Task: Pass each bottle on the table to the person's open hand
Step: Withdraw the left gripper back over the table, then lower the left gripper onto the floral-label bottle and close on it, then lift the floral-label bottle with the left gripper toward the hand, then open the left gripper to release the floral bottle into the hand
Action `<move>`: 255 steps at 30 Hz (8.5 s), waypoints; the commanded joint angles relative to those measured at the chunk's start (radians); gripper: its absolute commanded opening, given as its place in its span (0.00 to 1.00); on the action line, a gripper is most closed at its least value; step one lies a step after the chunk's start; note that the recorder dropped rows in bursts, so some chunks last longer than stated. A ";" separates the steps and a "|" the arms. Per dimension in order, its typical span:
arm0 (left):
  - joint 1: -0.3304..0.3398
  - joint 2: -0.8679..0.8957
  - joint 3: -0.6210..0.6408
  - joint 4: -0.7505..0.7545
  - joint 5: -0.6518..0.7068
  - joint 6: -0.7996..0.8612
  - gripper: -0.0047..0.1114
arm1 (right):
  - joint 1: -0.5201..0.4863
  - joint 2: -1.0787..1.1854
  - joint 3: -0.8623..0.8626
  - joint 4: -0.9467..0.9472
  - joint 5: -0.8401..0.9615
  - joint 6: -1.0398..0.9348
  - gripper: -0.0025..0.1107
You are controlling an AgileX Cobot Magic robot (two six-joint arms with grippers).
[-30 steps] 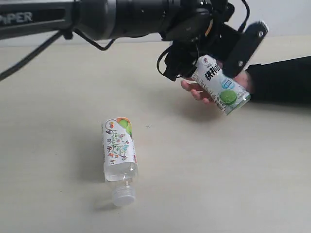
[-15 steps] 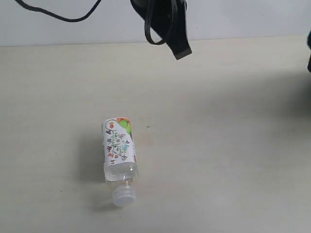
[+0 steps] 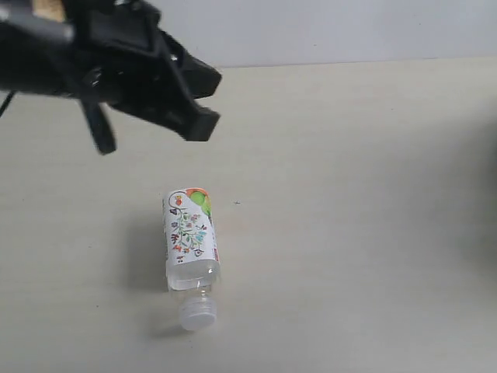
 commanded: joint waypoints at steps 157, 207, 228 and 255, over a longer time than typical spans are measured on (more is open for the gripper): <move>-0.028 0.587 -0.141 0.390 0.313 -1.196 0.82 | 0.000 -0.009 0.005 -0.008 -0.037 0.003 0.03; -0.226 0.979 -1.118 0.622 0.469 1.274 0.04 | 0.000 -0.009 0.005 -0.012 -0.039 0.003 0.03; -0.184 1.096 -1.211 0.613 0.515 1.382 0.04 | 0.000 -0.009 0.005 -0.012 -0.039 0.003 0.03; -0.177 1.152 -1.211 0.580 0.405 1.257 0.04 | 0.000 -0.009 0.005 -0.012 -0.039 0.003 0.03</move>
